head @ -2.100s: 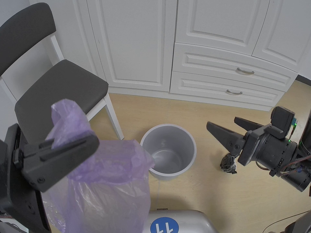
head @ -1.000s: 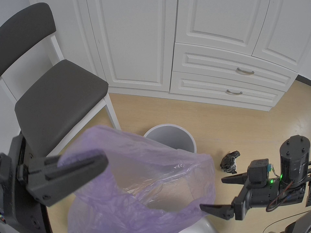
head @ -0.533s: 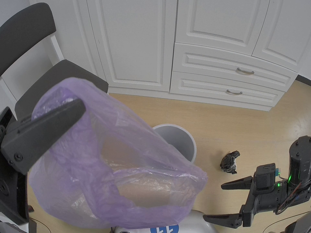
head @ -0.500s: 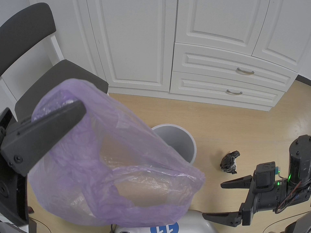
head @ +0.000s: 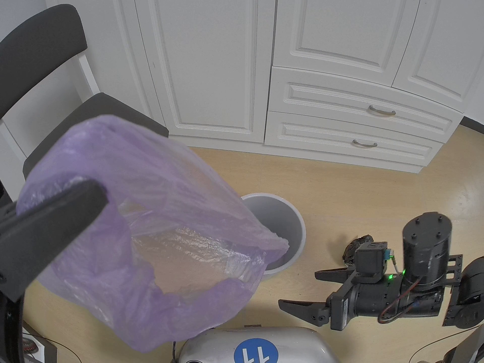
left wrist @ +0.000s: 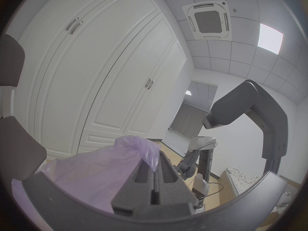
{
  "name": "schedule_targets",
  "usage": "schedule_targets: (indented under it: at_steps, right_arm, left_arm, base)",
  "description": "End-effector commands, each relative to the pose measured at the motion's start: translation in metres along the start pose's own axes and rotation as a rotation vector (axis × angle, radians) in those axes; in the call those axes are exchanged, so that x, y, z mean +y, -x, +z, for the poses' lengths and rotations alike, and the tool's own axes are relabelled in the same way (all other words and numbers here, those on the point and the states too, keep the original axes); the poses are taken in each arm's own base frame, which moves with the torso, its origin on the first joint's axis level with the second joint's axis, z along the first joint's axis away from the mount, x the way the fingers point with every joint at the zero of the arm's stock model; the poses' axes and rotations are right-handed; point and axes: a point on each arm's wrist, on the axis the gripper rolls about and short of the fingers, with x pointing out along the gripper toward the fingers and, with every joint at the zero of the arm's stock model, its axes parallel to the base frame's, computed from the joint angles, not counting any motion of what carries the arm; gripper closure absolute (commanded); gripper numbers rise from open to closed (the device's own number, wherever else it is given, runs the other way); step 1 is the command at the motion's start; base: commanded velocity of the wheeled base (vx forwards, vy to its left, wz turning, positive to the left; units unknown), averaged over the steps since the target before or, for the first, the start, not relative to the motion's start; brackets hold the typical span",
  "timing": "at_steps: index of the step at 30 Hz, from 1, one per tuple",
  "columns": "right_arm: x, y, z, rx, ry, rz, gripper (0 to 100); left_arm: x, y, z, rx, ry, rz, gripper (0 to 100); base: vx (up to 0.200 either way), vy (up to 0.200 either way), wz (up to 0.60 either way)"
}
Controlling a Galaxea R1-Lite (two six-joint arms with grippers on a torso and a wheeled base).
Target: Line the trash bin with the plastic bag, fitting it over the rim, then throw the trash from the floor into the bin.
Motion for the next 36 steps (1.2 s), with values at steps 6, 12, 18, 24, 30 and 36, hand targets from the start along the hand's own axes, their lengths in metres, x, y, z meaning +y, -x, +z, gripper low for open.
schedule_targets:
  at_steps: [6,12,18,24,30,36]
  right_arm:
    - [-0.013,-0.046,-0.021,0.061,-0.074,-0.040,0]
    - [-0.020,-0.062,-0.016,-0.108,-0.117,-0.056,0]
    - [-0.030,-0.048,-0.012,-0.202,-0.080,-0.106,0]
    - [-0.047,-0.008,-0.006,-0.215,0.116,-0.211,0]
    - [-0.058,0.002,0.020,-0.301,0.089,-0.265,0]
    - [-0.060,-0.013,0.023,-0.299,0.023,-0.254,0]
  left_arm:
    - [-0.001,0.010,0.007,-0.036,0.004,-0.024,100]
    - [-0.001,0.019,0.013,-0.071,0.003,-0.027,100]
    - [0.000,0.020,0.013,-0.074,0.003,-0.028,100]
    - [0.000,0.019,0.012,-0.068,0.004,-0.026,100]
    - [0.000,0.018,0.010,-0.059,0.001,-0.027,100]
    - [0.000,0.018,0.008,-0.053,-0.009,-0.028,100]
  base:
    - [0.000,0.000,0.00]
    - [0.000,0.000,0.00]
    - [0.000,0.000,0.00]
    - [0.000,0.000,0.00]
    - [0.000,0.000,0.00]
    - [0.000,0.000,0.00]
